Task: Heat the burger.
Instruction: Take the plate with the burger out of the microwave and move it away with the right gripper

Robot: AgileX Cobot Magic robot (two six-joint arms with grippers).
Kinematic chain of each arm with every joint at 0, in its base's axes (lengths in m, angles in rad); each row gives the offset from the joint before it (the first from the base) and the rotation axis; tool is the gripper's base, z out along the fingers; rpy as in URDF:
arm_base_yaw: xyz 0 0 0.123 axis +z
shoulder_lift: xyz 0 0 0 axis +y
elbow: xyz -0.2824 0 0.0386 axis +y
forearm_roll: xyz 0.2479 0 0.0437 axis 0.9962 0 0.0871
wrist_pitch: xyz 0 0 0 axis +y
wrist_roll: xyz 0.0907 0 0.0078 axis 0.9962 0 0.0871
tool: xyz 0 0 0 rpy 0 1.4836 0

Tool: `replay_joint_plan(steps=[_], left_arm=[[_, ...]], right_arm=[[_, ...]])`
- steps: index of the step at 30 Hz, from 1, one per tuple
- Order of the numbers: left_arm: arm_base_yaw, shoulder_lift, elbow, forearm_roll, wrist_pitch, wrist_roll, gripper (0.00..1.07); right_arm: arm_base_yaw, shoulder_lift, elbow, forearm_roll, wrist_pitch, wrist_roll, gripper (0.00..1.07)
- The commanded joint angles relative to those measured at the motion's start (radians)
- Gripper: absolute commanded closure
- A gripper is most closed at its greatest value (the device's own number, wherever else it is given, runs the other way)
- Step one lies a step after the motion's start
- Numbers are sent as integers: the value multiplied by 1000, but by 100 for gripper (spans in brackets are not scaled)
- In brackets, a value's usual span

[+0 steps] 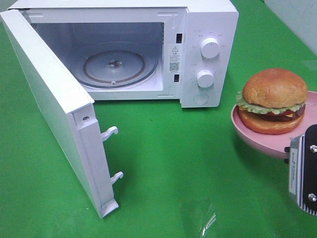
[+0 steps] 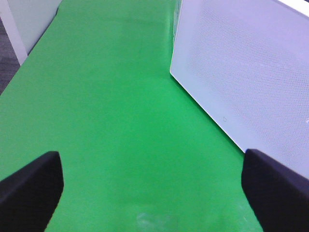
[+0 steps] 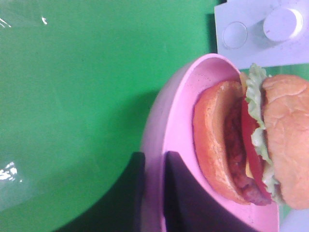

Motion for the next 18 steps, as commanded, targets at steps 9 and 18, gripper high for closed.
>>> replay_joint_plan(steps=[9, 18], left_arm=[[1, -5, -1, -2, 4, 2, 15], [1, -5, -1, -2, 4, 2, 15]], right_arm=[[-5, -2, -11, -327, 175, 520, 107], [-5, 116, -11, -478, 254, 800, 107]])
